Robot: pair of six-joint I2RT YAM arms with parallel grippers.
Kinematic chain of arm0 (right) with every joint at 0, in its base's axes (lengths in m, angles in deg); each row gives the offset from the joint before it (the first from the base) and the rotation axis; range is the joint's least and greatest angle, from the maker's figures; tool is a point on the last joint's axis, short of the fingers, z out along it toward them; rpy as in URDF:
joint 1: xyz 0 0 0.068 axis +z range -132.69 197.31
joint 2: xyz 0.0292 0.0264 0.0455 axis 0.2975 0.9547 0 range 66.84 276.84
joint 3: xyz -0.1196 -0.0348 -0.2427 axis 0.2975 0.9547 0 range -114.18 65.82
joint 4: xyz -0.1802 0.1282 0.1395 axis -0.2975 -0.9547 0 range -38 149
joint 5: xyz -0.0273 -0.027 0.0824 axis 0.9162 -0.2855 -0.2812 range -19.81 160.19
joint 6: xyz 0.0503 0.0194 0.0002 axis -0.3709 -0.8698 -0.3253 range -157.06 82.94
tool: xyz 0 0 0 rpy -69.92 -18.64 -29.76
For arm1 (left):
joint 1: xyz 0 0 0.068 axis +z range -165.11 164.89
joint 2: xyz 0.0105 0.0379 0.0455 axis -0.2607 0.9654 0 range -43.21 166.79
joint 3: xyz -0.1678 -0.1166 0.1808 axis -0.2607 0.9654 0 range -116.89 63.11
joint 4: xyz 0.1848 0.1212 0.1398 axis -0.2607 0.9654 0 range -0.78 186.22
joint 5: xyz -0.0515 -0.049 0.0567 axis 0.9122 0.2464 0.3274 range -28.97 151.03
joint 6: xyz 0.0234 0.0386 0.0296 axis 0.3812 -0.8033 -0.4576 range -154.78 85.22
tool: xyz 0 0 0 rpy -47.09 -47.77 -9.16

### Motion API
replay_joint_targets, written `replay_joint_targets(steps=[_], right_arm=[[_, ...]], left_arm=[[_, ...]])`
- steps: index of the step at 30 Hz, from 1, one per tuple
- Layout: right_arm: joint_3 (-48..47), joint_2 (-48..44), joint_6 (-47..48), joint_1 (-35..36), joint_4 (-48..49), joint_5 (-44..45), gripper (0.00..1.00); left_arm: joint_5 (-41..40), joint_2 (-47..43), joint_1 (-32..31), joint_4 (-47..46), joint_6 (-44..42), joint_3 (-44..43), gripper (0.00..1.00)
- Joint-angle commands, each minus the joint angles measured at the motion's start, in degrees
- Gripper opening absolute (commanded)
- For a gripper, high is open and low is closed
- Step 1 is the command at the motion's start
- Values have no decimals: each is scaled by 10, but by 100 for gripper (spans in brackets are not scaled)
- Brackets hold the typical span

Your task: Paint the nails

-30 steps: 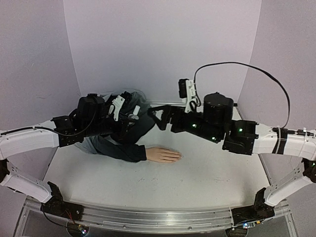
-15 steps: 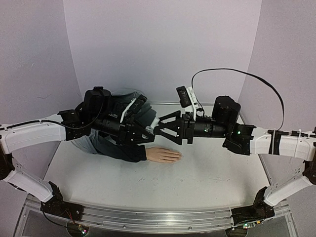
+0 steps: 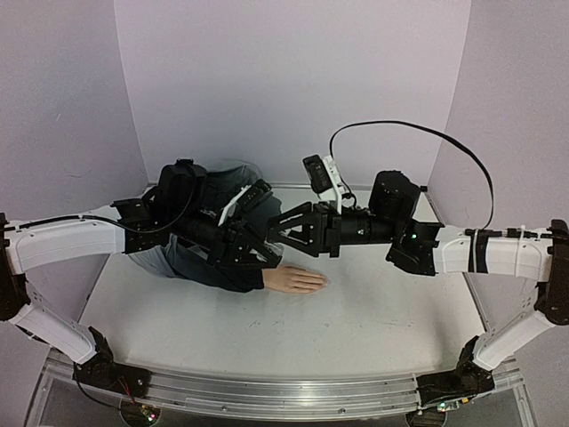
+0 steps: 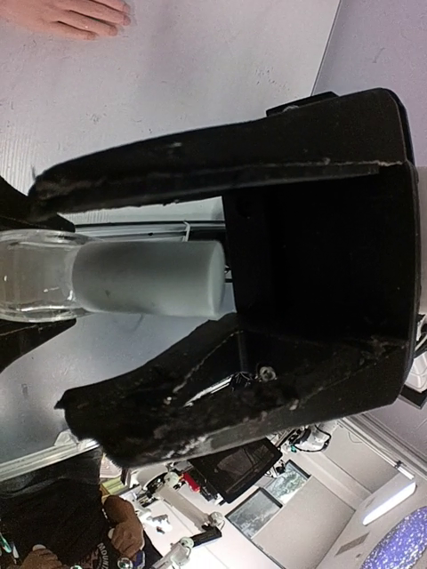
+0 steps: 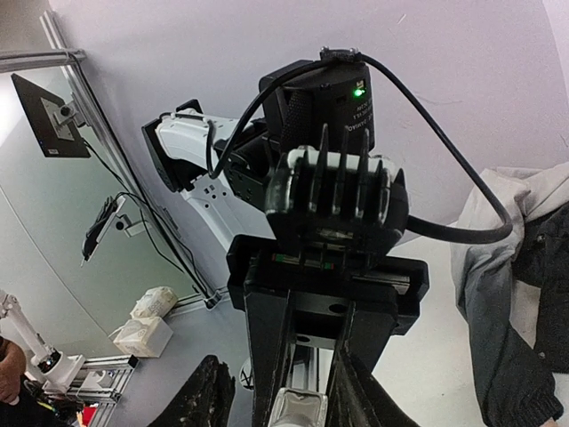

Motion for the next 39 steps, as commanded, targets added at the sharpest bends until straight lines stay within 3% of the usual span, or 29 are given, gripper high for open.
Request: replay_joint_targets(steps=[1, 14, 20, 24, 28, 31, 35, 39], right_arm=[[-18, -21, -8, -3, 53, 2, 40], [-17, -10, -21, -3, 69, -10, 16], [-25, 15, -34, -2, 74, -21, 0], [-26, 26, -42, -1, 74, -16, 0], [-30, 47, -55, 2, 58, 14, 0], [-46, 70, -66, 6, 10, 74, 0], [-78, 111, -104, 22, -71, 218, 0], [-157, 187, -161, 72, -168, 385, 0]], left_arm=[[20, -12, -2, -28, -7, -23, 0], [36, -14, -2, -28, -16, -26, 0], [29, -17, -2, -28, -24, -31, 0], [1, -21, -2, -28, -32, -36, 0], [-110, -38, -2, -28, -47, -30, 0], [-260, -57, -2, -28, -67, -19, 0], [-512, -59, -2, -30, -92, -27, 0], [-624, -27, -4, -34, -123, -59, 0]])
